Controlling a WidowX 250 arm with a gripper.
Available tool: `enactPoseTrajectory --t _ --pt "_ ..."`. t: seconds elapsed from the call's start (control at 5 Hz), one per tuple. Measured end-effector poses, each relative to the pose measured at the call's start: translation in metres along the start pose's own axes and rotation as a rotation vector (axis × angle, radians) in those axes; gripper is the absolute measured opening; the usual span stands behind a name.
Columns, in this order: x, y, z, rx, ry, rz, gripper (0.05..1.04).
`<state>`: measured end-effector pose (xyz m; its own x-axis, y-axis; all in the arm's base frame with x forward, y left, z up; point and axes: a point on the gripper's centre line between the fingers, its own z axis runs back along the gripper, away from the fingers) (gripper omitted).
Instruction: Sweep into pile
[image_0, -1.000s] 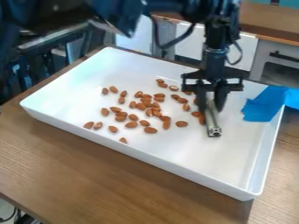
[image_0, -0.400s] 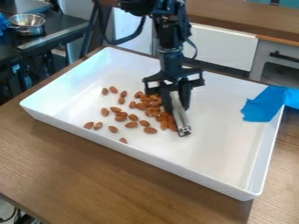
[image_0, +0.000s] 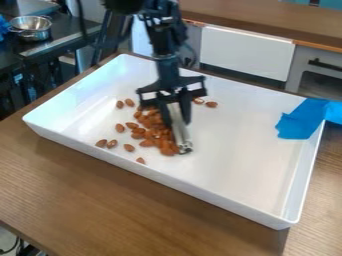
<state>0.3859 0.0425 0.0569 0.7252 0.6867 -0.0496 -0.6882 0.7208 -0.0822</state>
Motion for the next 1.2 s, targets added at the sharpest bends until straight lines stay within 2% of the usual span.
enactPoseTrajectory --t 0.2,0.6,0.8,1.0,1.2 --pt "0.004 0.026 0.003 0.011 0.012 -0.004 0.362" --pt "0.020 0.081 0.010 0.064 0.092 0.110 0.362" --pt "0.025 0.104 0.012 0.094 0.095 0.147 0.362" --pt "0.019 0.106 0.014 0.075 0.105 0.137 0.362" --pt "0.009 0.088 0.025 -0.011 0.130 0.137 0.362"
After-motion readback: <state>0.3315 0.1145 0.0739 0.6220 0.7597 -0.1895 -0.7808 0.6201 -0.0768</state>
